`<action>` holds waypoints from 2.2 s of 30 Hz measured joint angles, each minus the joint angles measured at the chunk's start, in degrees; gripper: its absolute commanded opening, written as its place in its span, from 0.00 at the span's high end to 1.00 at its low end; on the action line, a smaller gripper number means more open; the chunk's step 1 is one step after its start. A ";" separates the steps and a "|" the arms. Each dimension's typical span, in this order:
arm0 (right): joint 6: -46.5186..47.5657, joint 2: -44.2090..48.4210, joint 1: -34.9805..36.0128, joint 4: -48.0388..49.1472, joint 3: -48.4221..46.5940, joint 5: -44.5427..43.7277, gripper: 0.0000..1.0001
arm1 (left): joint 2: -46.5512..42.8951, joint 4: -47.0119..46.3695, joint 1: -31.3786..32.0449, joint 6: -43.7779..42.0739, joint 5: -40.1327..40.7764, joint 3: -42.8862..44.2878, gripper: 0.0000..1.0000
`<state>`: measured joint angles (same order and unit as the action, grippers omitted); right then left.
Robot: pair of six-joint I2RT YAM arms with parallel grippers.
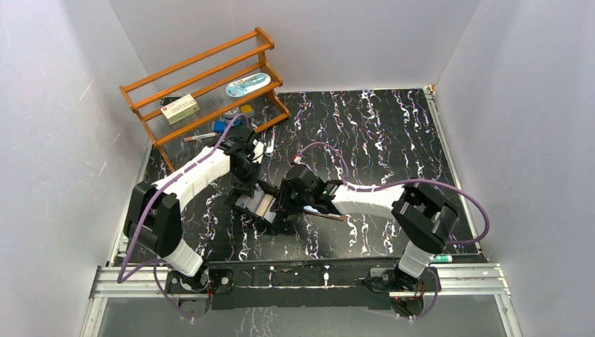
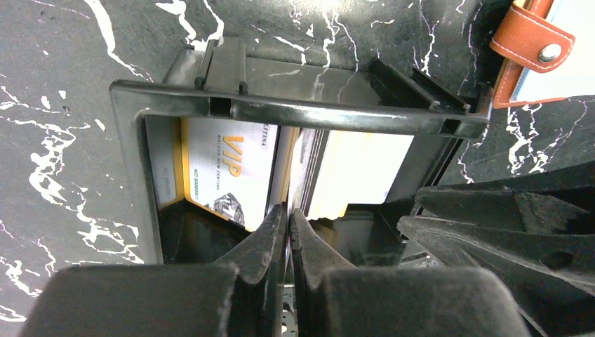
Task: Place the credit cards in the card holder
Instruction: Pick up the credit card from the storage box, then insert the credit card into the card holder.
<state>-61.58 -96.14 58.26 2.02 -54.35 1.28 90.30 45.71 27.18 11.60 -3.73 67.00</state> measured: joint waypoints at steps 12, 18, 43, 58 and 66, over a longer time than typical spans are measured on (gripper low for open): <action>4.87 5.70 -0.44 -2.10 -0.09 -0.92 0.61 | -5.09 5.66 -0.02 4.50 -0.79 5.88 1.00; 6.62 13.35 -5.84 -0.92 3.17 2.38 0.59 | -9.40 4.98 -0.04 7.63 -5.99 6.97 1.00; -11.52 29.09 -18.16 33.40 24.11 21.18 0.56 | -21.51 -29.51 -0.07 32.26 -38.56 -5.42 1.00; -10.19 38.66 -19.96 24.35 24.04 14.36 0.53 | -22.40 -30.99 -0.07 33.94 -40.57 -5.92 1.00; -10.45 35.85 -19.96 28.30 23.69 17.09 0.61 | -22.36 -32.52 -0.07 34.80 -41.22 -6.82 1.00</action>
<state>-72.03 -60.29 38.30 30.33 -30.65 18.37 67.94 13.19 27.11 46.39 -44.95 60.18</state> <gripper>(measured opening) 0.450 0.009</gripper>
